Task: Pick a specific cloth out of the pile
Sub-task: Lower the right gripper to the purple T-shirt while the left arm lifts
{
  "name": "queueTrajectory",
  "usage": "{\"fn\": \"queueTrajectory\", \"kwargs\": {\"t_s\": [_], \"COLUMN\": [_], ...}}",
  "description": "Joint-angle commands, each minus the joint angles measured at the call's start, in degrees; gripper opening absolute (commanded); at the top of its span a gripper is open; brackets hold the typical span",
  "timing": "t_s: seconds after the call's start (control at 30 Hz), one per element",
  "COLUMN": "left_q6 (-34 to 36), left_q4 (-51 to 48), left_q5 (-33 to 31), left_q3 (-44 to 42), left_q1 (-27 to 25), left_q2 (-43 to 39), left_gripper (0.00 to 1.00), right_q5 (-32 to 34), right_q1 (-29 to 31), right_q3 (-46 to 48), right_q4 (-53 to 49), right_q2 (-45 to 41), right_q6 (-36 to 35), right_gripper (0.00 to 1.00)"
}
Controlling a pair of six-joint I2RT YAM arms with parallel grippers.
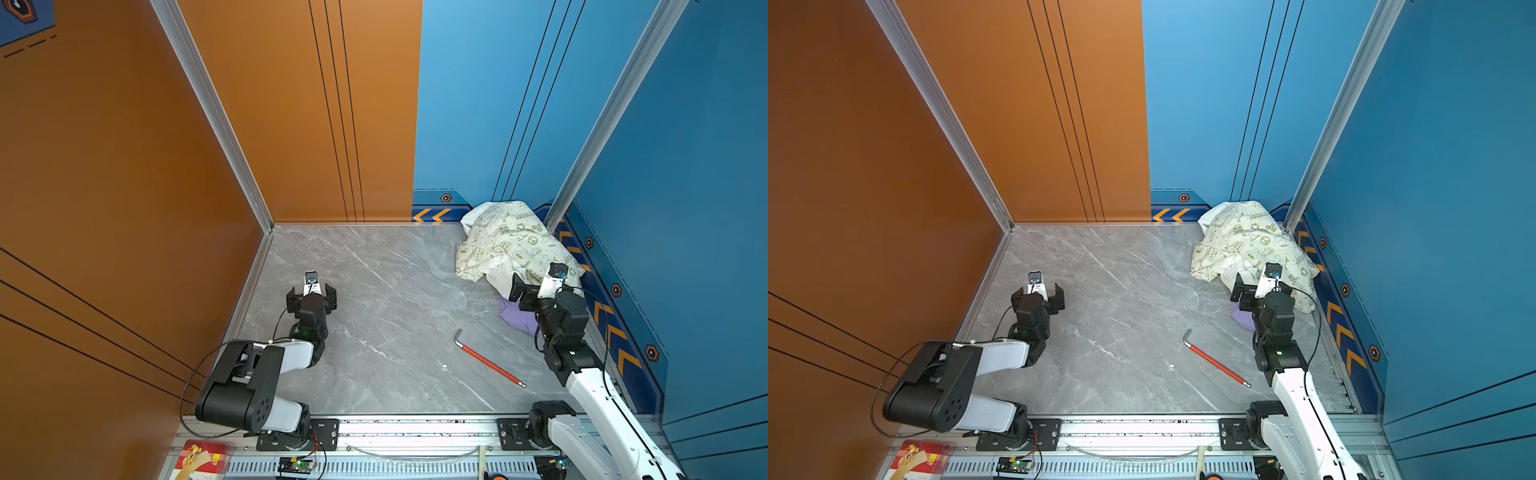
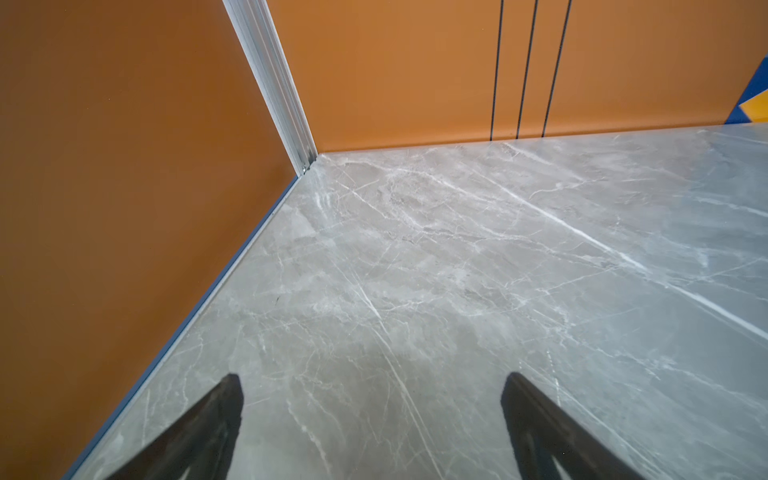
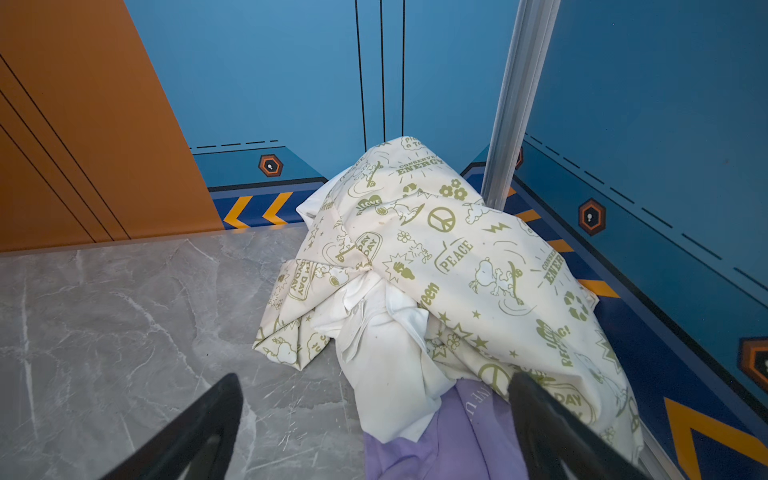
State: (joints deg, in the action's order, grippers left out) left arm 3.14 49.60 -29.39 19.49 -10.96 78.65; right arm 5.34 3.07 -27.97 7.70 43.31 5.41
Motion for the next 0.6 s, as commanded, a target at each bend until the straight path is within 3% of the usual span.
{"fn": "queueTrajectory", "kwargs": {"t_s": [0.0,0.13,0.37,0.57], "left_q6": [1.9,0.05,-10.81,-13.96], "left_q4": [-8.01,-20.09,-43.68,-48.16], "left_q5": [-4.09,-1.28,7.33,11.48], "left_q3": [1.28,3.55,9.38,5.26], "left_q1": [-1.5,-3.49,-2.24,-1.27], "left_q2": [-6.51,-15.22,-26.9,-34.77], "left_gripper": [0.98,0.98,0.98,0.98], "right_q5": [-1.02,-1.19,0.39,1.5], "right_q1": [0.43,0.44,-0.6,-3.7], "right_q3": [-1.65,-2.24,-3.97,-3.41], "right_q4": [-11.85,-18.61,-29.96,-32.53], "right_q2": [-3.0,-5.35,-5.87,-3.5], "right_q6": [3.85,6.52,14.06,22.19], "right_gripper": [1.0,1.0,1.0,1.0]}}
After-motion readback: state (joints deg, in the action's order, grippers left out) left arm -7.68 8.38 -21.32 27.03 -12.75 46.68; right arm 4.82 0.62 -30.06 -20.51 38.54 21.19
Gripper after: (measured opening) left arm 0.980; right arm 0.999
